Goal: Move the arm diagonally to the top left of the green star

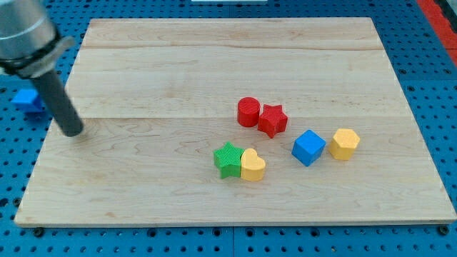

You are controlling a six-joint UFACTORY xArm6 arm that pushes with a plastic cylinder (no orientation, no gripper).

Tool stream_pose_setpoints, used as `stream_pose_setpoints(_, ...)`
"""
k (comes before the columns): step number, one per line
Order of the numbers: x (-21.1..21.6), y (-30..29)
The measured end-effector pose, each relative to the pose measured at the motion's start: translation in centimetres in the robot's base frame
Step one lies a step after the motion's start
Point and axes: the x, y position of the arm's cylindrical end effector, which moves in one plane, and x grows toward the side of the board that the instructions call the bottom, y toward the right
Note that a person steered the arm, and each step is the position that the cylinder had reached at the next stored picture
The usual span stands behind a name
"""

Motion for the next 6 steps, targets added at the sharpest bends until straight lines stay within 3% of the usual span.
stream_pose_setpoints(1, -0.2, -3.8)
stream_pose_setpoints(3, -11.8, 11.4)
stream_pose_setpoints(4, -17.0, 22.0)
stream_pose_setpoints(5, -18.2, 26.6)
stream_pose_setpoints(6, -18.3, 26.6)
